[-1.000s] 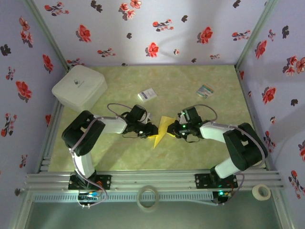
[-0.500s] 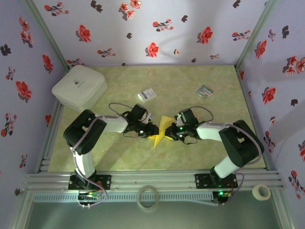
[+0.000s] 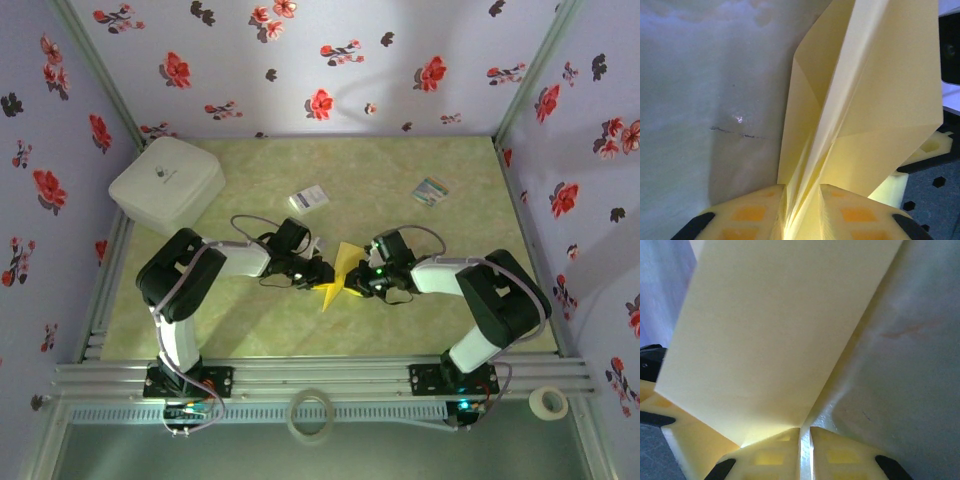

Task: Fold a paper plane with a square sheet of paper (pick it up from the middle)
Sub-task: Move a paper plane to the center of the table.

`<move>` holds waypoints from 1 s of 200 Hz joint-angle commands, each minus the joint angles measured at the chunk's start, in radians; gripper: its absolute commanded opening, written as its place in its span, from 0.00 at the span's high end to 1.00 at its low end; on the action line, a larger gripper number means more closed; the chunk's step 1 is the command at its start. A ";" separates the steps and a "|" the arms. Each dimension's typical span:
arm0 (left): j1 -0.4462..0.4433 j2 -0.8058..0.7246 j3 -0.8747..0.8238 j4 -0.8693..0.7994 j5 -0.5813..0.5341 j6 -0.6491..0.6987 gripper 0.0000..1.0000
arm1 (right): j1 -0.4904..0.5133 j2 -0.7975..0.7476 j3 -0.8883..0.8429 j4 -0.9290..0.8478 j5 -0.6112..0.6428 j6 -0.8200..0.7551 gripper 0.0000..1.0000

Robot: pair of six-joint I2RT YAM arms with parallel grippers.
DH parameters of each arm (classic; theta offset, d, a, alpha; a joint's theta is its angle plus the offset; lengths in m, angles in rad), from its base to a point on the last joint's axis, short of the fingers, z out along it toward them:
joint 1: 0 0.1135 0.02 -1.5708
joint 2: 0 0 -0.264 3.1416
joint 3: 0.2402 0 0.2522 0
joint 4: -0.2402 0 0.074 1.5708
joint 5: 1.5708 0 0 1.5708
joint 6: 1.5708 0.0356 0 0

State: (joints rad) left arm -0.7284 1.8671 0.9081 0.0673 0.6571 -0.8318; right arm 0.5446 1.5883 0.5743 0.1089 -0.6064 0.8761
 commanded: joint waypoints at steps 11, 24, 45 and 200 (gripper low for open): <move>-0.007 0.023 0.025 0.003 0.043 0.027 0.78 | 0.008 0.019 -0.014 0.023 -0.009 0.017 0.87; -0.009 0.031 0.028 0.008 0.054 0.032 0.78 | 0.008 0.021 -0.016 0.024 -0.007 0.018 0.87; -0.012 0.036 0.029 0.014 0.057 0.034 0.78 | 0.008 0.025 -0.017 0.026 -0.006 0.018 0.87; -0.065 -0.091 0.087 -0.206 -0.181 0.155 0.95 | 0.006 -0.093 -0.003 -0.099 0.101 -0.026 0.86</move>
State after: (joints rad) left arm -0.7708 1.8687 0.9607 -0.0292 0.6098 -0.7296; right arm 0.5446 1.5532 0.5674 0.0937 -0.5724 0.8757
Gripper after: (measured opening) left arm 0.055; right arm 0.142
